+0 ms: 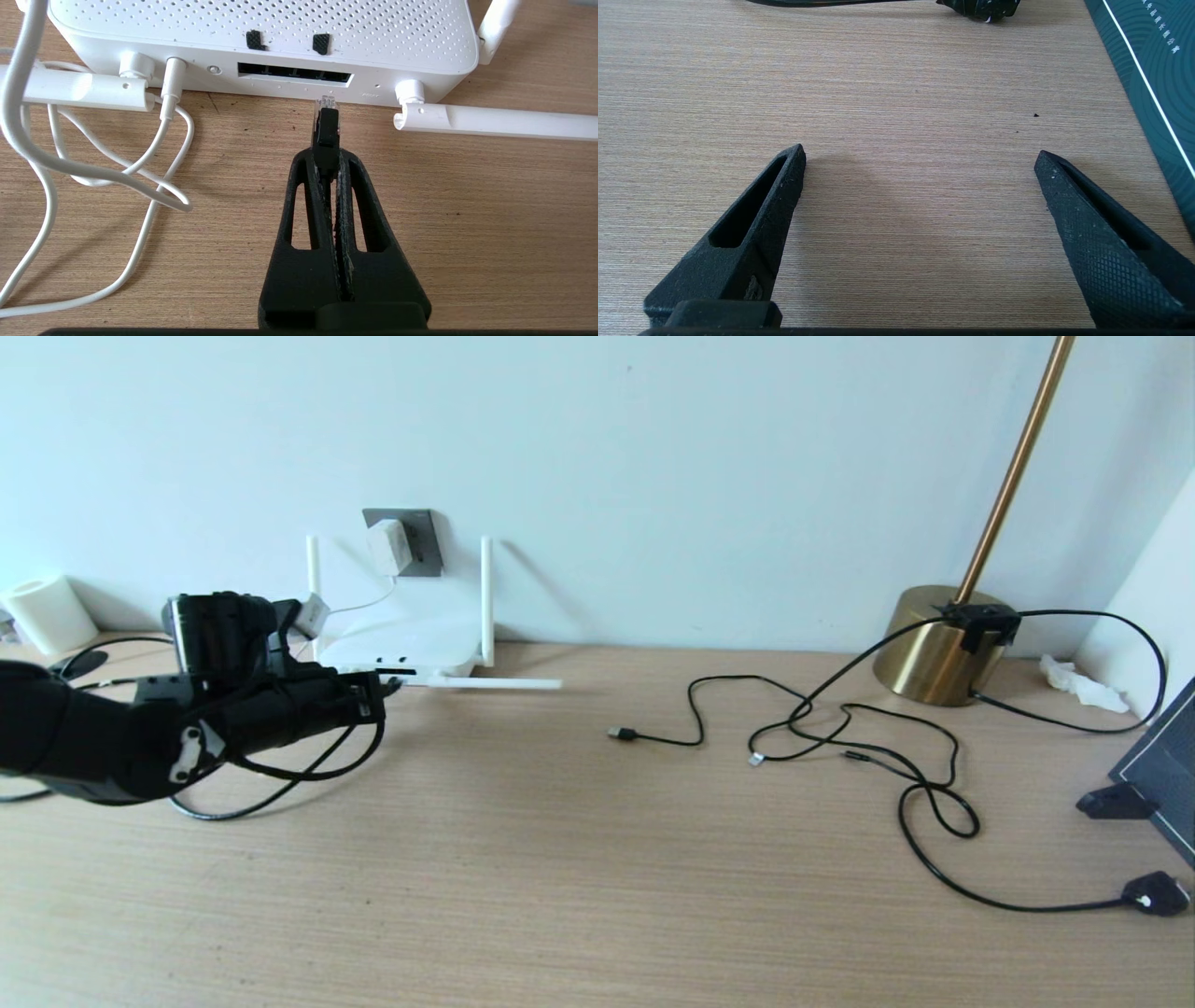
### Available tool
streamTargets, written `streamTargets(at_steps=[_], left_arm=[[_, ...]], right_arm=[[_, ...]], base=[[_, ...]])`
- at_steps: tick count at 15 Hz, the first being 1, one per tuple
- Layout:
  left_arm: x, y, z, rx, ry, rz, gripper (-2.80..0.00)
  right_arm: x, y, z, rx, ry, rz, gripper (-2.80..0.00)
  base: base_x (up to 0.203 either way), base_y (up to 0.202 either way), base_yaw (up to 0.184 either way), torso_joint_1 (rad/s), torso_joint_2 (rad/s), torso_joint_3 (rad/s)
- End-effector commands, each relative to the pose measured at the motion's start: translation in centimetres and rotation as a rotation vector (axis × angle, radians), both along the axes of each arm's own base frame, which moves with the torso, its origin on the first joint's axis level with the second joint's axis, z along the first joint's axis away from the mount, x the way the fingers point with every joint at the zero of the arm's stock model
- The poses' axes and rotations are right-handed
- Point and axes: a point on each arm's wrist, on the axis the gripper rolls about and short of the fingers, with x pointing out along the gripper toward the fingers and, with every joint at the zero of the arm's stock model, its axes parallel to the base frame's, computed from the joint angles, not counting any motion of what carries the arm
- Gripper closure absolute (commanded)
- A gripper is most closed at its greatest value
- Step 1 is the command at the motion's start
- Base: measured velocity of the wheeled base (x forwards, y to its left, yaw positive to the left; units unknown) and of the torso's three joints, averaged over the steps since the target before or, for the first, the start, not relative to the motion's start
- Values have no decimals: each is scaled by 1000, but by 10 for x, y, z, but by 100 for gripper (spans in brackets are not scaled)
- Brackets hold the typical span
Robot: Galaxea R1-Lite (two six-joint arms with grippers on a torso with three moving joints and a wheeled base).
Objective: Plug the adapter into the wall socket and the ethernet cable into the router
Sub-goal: Plug cable into router interface
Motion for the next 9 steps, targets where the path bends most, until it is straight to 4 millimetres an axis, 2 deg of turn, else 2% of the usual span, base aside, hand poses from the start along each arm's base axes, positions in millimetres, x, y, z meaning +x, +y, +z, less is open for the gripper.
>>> streamTargets(at_steps=[1,9], left_arm=[[1,0,-1,-1,0,-1,0],[2,1,1,1,-21,5,0]], right_arm=[[0,0,-2,-1,8,2,-280],[0,0,-2,2,6,-4,-280]], base=[[0,0,0,0,0,0],[0,0,0,0,0,0]])
